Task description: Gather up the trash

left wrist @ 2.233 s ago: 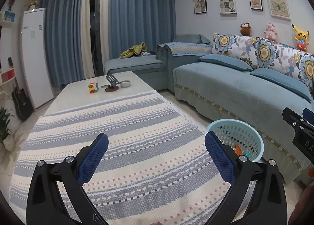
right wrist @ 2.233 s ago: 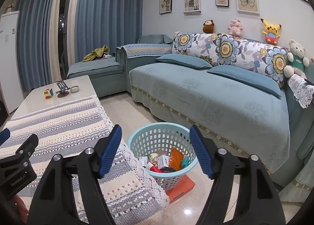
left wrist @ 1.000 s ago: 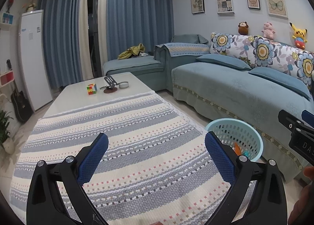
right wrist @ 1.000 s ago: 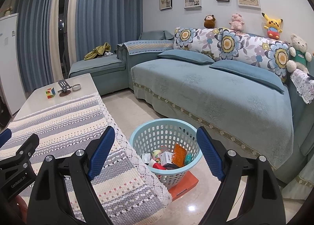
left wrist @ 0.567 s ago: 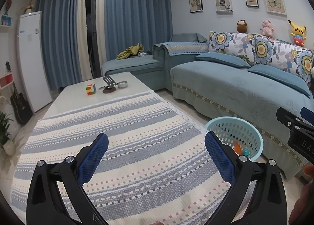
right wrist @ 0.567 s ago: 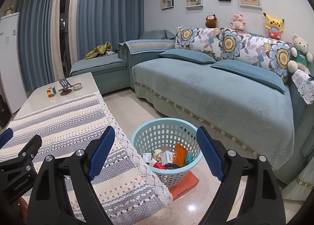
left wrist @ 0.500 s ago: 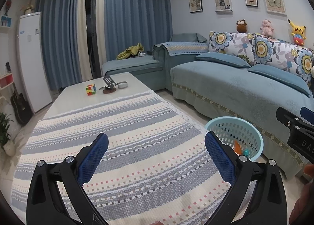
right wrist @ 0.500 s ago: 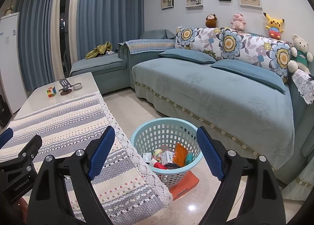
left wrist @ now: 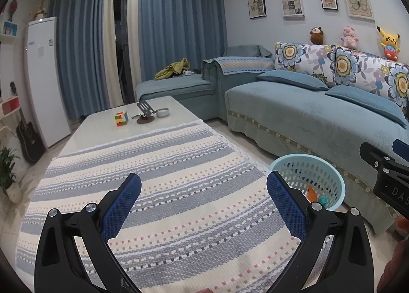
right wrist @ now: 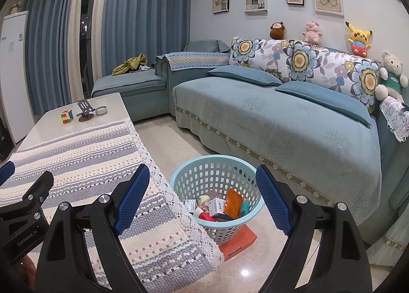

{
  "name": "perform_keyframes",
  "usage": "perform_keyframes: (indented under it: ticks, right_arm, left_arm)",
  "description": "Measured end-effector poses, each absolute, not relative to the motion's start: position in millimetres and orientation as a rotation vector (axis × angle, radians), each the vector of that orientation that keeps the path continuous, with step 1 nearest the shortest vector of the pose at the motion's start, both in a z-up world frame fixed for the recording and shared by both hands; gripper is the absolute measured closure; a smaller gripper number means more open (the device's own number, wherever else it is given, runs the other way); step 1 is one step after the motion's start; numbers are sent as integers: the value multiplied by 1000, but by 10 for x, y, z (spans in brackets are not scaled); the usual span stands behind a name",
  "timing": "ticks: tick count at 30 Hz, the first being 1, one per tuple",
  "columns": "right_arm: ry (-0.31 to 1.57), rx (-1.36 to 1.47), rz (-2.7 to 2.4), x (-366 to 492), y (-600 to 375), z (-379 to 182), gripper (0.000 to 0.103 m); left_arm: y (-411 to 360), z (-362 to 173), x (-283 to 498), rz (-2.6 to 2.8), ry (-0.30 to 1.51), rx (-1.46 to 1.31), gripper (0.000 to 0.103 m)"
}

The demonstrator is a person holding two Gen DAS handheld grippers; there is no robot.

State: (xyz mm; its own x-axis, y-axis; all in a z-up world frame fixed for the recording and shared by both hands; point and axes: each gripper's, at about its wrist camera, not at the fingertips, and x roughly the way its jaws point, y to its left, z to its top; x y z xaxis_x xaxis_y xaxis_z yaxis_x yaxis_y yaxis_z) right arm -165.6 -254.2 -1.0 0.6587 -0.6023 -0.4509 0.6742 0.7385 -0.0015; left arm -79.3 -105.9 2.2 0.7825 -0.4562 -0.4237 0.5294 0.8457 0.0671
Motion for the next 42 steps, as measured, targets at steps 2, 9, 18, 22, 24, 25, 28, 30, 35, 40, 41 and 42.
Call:
perform_keyframes:
  ticks: [2, 9, 18, 22, 24, 25, 28, 30, 35, 40, 41, 42]
  right_arm:
    - [447, 172, -726, -1658, -2545, -12, 22]
    - [449, 175, -725, -1662, -2547, -15, 22]
    - [447, 186, -724, -1656, -2561, -24, 22]
    - [444, 186, -723, -1662, -2556, -17, 22]
    - [441, 182, -724, -1662, -2541, -11, 22]
    - [441, 180, -724, -1663, -2538, -10, 22]
    - [440, 176, -727, -1667, -2529, -1, 22]
    - [440, 176, -727, -1670, -2525, 1, 22]
    - [438, 174, -729, -1676, -2519, 5, 22]
    - [442, 179, -726, -1683, -2523, 11, 22]
    - [442, 179, -727, -1685, -2522, 13, 22]
    - [441, 179, -727, -1685, -2522, 15, 22]
  left_arm:
    - [-1047, 24, -785, -531, 407, 182, 8]
    - [-1034, 41, -784, -525, 405, 177, 8]
    - [-1063, 34, -796, -533, 407, 197, 8]
    - [-1069, 46, -818, -532, 400, 204, 8]
    - [-1063, 49, -836, -529, 397, 202, 8]
    - [-1064, 52, -839, -526, 395, 203, 8]
    - [-1053, 54, -843, -523, 391, 202, 8]
    - [-1052, 55, -835, -518, 394, 202, 8]
    - [-1018, 75, -835, -492, 373, 197, 8]
    - [-992, 42, -725, -546, 447, 158, 7]
    - [-983, 43, -718, -543, 444, 157, 7]
    - [-968, 45, -708, -542, 444, 149, 7]
